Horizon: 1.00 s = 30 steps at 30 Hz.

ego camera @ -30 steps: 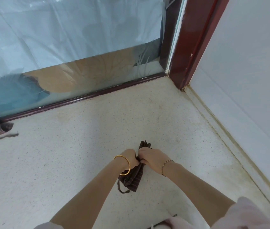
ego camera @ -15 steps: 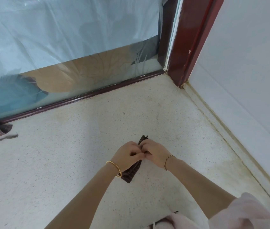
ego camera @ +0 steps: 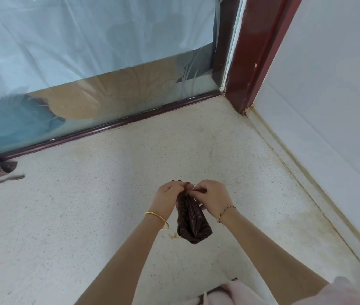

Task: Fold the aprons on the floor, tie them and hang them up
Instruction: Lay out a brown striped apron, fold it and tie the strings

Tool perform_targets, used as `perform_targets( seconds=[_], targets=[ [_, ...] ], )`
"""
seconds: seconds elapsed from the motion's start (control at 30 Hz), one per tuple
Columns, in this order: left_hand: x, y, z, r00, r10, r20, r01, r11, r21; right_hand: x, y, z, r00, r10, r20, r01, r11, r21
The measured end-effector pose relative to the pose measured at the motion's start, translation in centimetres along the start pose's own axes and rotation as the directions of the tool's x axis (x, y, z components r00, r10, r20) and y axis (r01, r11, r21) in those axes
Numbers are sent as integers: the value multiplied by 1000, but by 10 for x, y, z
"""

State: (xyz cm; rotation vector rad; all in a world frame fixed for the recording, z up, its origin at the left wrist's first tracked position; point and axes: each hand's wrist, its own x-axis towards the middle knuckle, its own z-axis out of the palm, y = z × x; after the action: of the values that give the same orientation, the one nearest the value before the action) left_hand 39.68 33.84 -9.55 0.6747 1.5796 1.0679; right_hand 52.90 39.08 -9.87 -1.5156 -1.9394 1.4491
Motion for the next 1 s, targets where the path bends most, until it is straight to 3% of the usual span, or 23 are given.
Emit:
perform_targets(
  seconds=[0.13,0.23,0.43,0.63,0.7,0.77,0.83,0.9,0.93,0.97,1.0],
  targets=[
    [2,-2,-2,994,-91,57,84,990,116,-4,3,4,997,67,35,-70,994,81],
    [1,-5,-4,986,-105,133,61,953,297,-7,5,3,990,118,73,-128,980,154],
    [2,-11,-10,957,-87,277,-63,869,491,-16,9,3,994,52,99,-55,998,23],
    [-9,-24,-8,877,-260,405,16,857,515,-28,19,6,983,30,183,-6,991,-132],
    [-12,-27,-5,878,-286,383,34,837,546,-30,17,6,977,59,205,-40,994,-100],
    [-12,-31,-5,878,-311,363,77,842,534,-31,15,2,961,129,243,-146,988,54],
    [-13,-34,-7,871,-323,369,90,845,527,-31,15,-4,923,200,328,-318,877,360],
    [-13,-35,-9,866,-313,390,82,858,507,-28,16,-9,904,194,381,-423,539,729],
    [-13,-36,-9,868,-305,391,83,866,493,-26,19,-10,919,197,340,-391,357,848],
    [-14,-35,-9,875,-292,387,82,876,476,-24,24,-10,935,232,270,-326,255,910],
    [-14,-36,-10,884,-275,377,82,887,455,-22,28,-10,940,284,190,-264,249,932]
  ],
)
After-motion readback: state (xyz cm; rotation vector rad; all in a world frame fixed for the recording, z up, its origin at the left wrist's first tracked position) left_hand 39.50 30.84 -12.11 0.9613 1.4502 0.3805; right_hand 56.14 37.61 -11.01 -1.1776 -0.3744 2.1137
